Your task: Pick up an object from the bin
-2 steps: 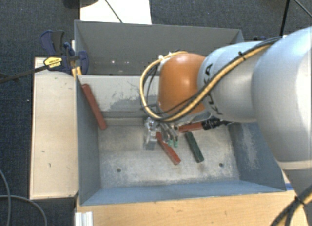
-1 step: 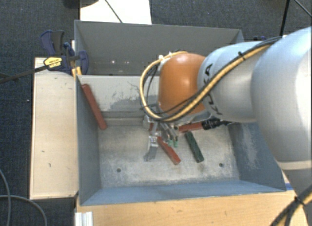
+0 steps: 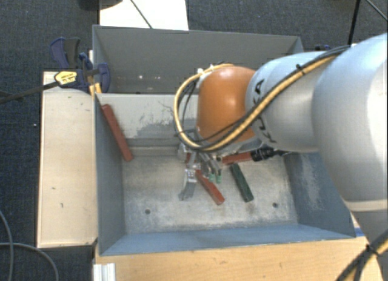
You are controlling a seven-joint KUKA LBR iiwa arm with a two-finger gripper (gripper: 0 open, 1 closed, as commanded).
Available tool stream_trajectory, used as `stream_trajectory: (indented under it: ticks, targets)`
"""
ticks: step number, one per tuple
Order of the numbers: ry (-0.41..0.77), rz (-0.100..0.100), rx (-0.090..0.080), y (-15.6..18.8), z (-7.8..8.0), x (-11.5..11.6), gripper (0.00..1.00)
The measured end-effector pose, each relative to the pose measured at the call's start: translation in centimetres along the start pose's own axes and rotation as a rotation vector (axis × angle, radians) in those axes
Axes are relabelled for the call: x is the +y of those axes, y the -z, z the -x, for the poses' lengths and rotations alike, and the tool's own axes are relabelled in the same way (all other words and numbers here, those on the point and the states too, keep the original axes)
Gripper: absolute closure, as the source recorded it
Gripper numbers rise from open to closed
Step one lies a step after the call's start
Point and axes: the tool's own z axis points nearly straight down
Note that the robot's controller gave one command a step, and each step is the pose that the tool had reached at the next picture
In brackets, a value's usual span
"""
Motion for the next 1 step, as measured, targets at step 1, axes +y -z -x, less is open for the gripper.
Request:
stream_trajectory:
  ticks: [1]
  targets:
    - [-0.053,0.002,-0.002,-2.72,0.46,-3.28,0.0]
